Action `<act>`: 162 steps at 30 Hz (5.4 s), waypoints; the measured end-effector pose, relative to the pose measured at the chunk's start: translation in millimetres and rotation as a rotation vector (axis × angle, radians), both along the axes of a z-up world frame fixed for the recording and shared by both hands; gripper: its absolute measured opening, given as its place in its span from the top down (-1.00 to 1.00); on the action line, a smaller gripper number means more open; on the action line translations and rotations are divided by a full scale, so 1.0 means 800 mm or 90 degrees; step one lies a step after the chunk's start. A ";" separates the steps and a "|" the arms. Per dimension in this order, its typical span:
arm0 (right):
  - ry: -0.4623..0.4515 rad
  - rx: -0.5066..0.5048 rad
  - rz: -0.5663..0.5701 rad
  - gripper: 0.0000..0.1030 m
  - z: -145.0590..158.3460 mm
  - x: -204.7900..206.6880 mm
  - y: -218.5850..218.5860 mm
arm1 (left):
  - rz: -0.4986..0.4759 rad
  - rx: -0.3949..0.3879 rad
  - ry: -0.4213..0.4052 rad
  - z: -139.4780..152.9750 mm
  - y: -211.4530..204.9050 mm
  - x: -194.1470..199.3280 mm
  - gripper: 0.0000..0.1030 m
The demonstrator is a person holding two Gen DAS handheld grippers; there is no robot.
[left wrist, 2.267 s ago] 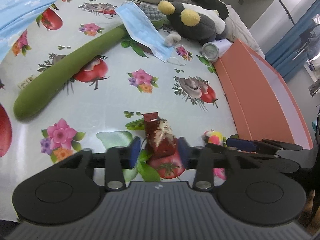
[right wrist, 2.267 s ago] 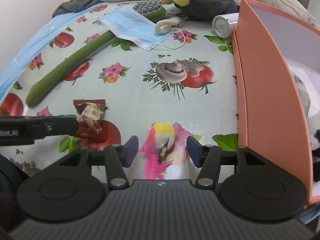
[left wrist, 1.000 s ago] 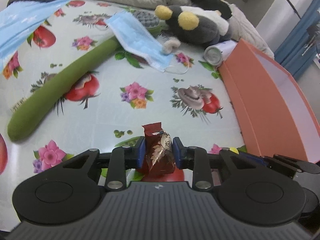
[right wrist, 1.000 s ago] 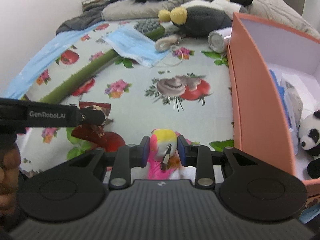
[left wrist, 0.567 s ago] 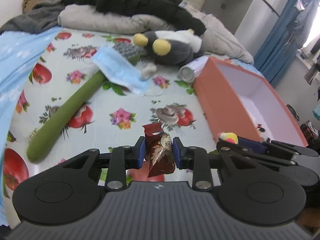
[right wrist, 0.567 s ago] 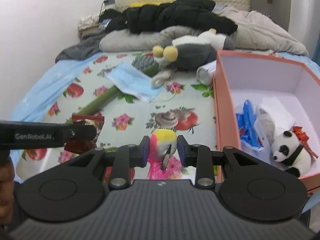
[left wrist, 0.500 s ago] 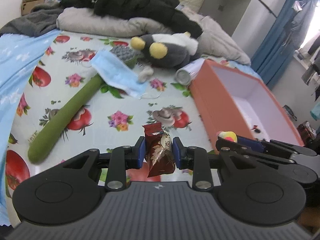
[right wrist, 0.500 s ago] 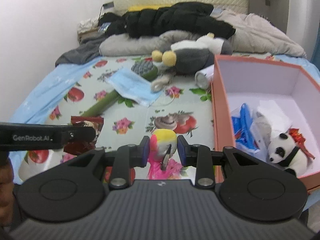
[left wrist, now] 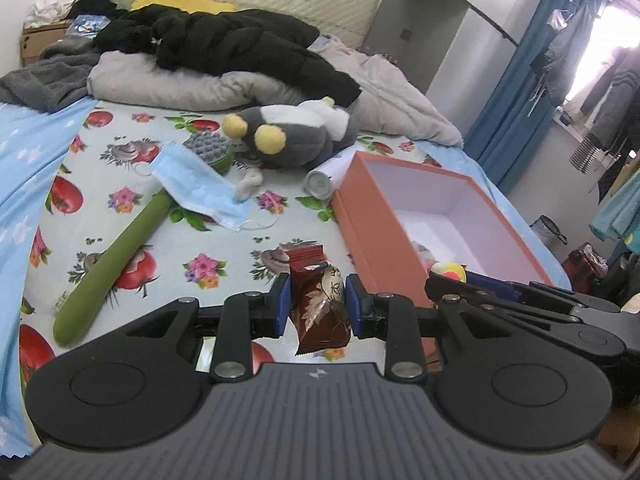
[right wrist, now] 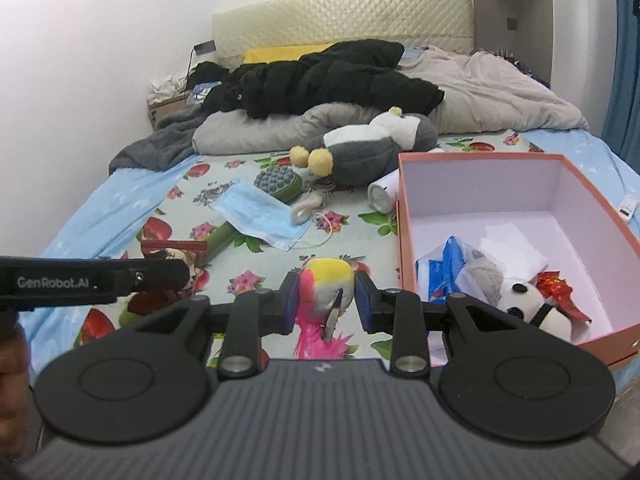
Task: Organize soft objects
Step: 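Carry the packet into the pink box with the left tool while the right tool carries the feather toy, then open the left tool to drop the packet while the right tool drops the feather toy, then withdraw both open tools from the box toward the mask on the sheet, then grasp the blue face mask edge with the left tool while the right tool grasps the white hair tie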
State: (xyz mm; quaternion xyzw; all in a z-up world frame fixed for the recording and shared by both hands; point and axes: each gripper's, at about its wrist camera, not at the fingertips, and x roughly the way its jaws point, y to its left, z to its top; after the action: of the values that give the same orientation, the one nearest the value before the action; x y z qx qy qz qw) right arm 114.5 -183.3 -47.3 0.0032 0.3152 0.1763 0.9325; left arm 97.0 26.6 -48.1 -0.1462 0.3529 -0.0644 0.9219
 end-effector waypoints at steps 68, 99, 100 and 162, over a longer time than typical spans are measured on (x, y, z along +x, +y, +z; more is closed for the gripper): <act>0.115 0.024 -0.194 0.30 -0.094 0.178 -0.237 | -0.218 0.004 0.143 -0.090 -0.266 0.311 0.04; 0.007 0.045 -0.170 -0.03 0.009 0.040 -0.172 | -0.208 0.000 -0.003 0.027 -0.198 0.151 0.04; 0.005 0.045 -0.169 -0.03 0.011 0.036 -0.170 | -0.207 0.000 -0.008 0.031 -0.195 0.144 0.04; 0.087 0.008 0.038 -0.03 -0.047 0.057 0.059 | 0.078 -0.030 0.062 -0.056 0.075 0.014 -0.13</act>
State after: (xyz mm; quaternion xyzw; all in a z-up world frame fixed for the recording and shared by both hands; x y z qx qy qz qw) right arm 159.9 -135.8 -84.5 0.0115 0.3771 0.2050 0.9031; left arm 108.2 86.5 -92.6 -0.1922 0.3859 -0.0092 0.9023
